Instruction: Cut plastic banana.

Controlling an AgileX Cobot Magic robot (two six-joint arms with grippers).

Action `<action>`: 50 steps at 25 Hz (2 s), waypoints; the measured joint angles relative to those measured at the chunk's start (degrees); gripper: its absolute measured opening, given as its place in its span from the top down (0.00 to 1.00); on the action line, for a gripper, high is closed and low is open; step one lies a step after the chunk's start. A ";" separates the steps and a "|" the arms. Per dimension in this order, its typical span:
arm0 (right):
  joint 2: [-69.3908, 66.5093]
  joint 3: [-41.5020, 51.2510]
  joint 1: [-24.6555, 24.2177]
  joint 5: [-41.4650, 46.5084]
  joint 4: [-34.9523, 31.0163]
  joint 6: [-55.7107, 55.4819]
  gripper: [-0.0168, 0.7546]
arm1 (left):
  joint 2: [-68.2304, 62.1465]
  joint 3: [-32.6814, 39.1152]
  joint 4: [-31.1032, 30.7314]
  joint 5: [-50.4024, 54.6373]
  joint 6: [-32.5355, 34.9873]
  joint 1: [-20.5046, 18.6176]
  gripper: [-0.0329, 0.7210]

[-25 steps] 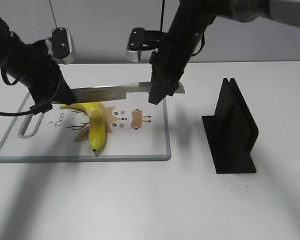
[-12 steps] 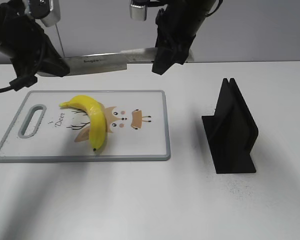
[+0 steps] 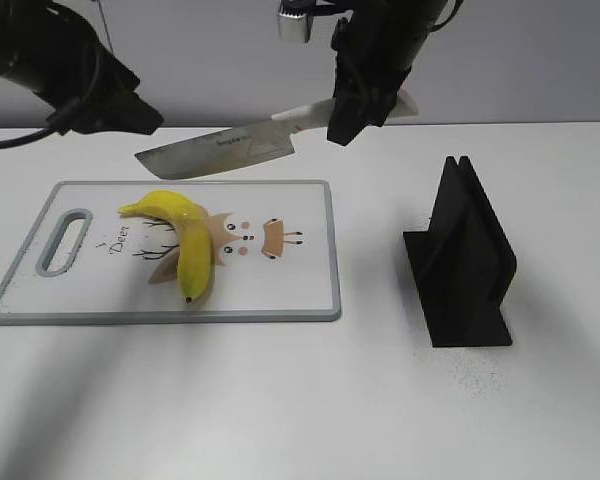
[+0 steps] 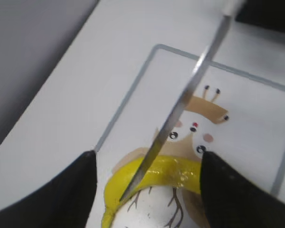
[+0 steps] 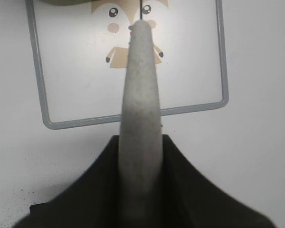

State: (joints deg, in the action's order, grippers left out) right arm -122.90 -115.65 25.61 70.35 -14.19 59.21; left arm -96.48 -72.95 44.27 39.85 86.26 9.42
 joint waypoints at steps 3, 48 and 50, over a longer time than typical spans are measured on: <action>0.00 0.00 -0.12 0.00 0.00 -1.21 0.77 | 0.87 -1.51 -1.21 -1.83 -10.30 -0.10 0.06; 55.37 57.13 -0.12 -15.90 3.53 -63.20 0.77 | 59.74 22.70 -34.31 30.10 -72.06 -8.75 0.18; 57.88 60.03 -0.12 -16.68 3.53 -63.75 0.77 | 65.15 25.43 -34.31 30.10 -72.06 -8.75 0.18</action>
State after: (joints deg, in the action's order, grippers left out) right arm -65.02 -55.62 25.50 53.67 -10.66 -4.53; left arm -31.33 -47.52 9.96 69.96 14.19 0.67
